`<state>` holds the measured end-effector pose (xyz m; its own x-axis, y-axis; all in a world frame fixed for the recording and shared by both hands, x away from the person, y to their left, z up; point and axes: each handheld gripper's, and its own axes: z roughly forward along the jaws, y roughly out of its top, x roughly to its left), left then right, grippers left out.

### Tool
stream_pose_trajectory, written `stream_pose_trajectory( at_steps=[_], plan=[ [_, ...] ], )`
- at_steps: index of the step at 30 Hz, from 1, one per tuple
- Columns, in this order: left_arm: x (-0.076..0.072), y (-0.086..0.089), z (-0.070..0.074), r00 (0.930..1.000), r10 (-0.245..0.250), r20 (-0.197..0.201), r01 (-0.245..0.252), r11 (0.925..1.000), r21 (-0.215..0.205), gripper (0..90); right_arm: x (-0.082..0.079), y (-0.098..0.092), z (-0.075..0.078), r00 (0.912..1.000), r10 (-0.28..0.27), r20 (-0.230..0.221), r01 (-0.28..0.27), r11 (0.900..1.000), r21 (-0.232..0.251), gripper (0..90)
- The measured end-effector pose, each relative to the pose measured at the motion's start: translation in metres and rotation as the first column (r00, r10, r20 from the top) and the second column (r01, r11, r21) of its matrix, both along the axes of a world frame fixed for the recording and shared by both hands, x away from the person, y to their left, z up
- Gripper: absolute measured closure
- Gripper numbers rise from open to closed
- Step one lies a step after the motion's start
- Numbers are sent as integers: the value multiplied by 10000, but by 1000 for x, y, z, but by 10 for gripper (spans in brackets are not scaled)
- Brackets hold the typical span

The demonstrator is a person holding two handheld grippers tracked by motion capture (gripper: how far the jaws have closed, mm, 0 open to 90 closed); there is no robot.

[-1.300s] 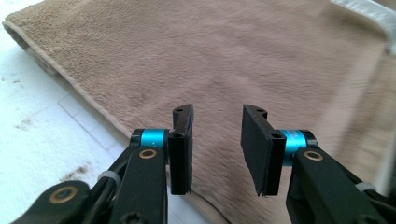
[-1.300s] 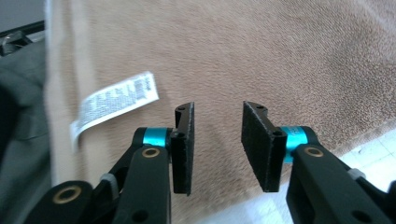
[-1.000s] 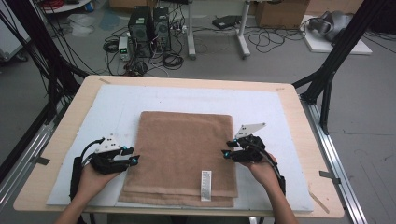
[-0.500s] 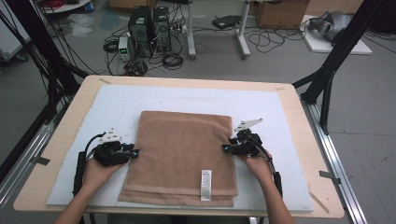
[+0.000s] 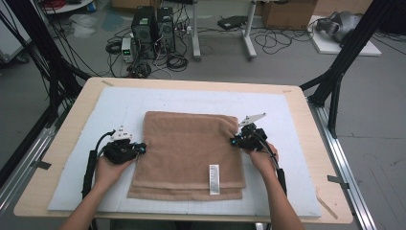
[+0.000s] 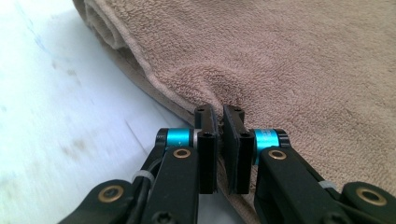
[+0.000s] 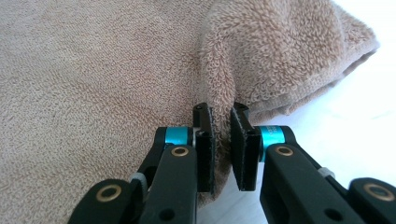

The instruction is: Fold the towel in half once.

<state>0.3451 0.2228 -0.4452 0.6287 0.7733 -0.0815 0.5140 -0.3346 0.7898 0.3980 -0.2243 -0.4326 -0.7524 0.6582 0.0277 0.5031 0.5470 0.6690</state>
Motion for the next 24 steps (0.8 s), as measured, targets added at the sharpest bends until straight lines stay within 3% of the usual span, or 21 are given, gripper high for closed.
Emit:
stream_pose_trajectory(
  at_steps=[7, 10, 12, 14, 18, 21, 24],
  plan=[
    [18, -3, 0, 9994, 338, -1, -338, 9994, -125, 841, 20, -4, 2, 9995, -321, 58, 320, 9993, 191, 803],
    [16, 0, 4, 9996, 286, -27, -287, 9994, -208, 804, 18, -8, 2, 9990, -417, -143, 423, 9981, 441, 711],
    [11, 3, 10, 9996, 237, 174, -231, 9993, -300, 745, 14, -12, 7, 9982, -598, -22, 598, 9956, 715, 623],
    [3, 5, 17, 9992, 62, 394, -46, 9991, -424, 690, 7, -17, 15, 9970, -748, 179, 724, 9910, 1123, 561],
    [-17, 4, 27, 9957, -724, 573, 733, 9972, -142, 649, -15, -21, 29, 9978, -463, 471, 400, 9910, 1274, 514],
    [-33, 1, 24, 9903, -1276, 558, 1270, 9918, 147, 643, -36, -16, 28, 9988, 280, 403, -324, 9928, 1154, 511],
    [-44, -1, 17, 9864, -1589, 411, 1578, 9871, 284, 638, -56, -8, 18, 9955, 932, 177, -943, 9926, 762, 514]
  ],
)
